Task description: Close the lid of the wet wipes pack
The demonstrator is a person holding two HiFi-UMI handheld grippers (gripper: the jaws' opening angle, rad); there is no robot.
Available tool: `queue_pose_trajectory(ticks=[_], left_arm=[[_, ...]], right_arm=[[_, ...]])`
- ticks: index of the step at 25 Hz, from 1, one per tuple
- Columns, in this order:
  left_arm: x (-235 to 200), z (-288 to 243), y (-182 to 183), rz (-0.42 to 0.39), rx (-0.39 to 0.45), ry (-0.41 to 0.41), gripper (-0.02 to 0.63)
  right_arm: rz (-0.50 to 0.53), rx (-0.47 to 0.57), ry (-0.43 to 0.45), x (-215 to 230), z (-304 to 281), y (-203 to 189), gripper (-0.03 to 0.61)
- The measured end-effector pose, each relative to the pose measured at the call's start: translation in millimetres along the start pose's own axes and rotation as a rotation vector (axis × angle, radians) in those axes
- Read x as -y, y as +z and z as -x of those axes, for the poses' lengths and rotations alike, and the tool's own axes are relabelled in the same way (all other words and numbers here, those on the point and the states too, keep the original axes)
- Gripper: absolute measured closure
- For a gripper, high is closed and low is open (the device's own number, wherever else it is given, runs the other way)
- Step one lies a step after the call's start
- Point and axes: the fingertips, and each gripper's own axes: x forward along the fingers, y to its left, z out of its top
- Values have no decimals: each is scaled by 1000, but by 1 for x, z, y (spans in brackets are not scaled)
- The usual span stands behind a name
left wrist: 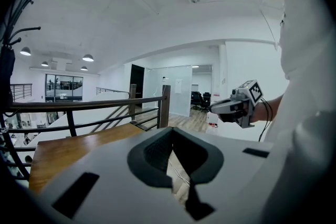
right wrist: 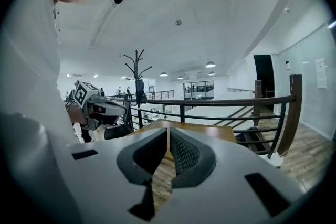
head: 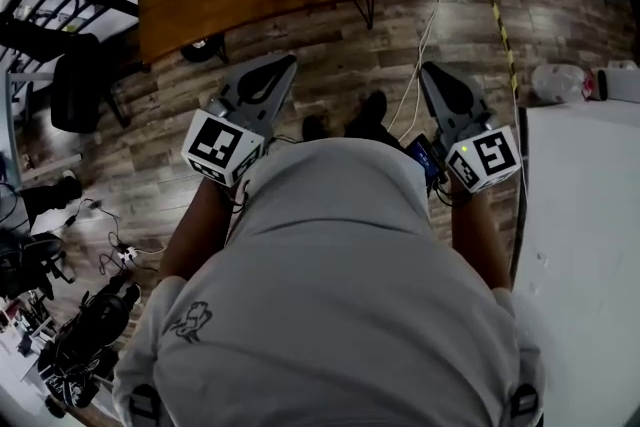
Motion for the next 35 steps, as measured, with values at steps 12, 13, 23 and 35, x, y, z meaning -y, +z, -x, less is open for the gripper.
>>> queue_pose_trajectory(ticks=[12, 13, 23, 35], left_arm=[[14, 26, 4, 27, 46, 8, 601], [14, 26, 5, 28, 48, 4, 601], [8, 26, 1, 18, 38, -10, 601], [-19, 23, 0, 27, 44, -38, 601]], right_arm=[[-57, 13, -7, -31, 16, -7, 538], [-53, 14, -4, -32, 14, -7, 538], [-26, 3, -17, -32, 8, -7, 538], [-18, -7, -44, -29, -16, 0, 538]])
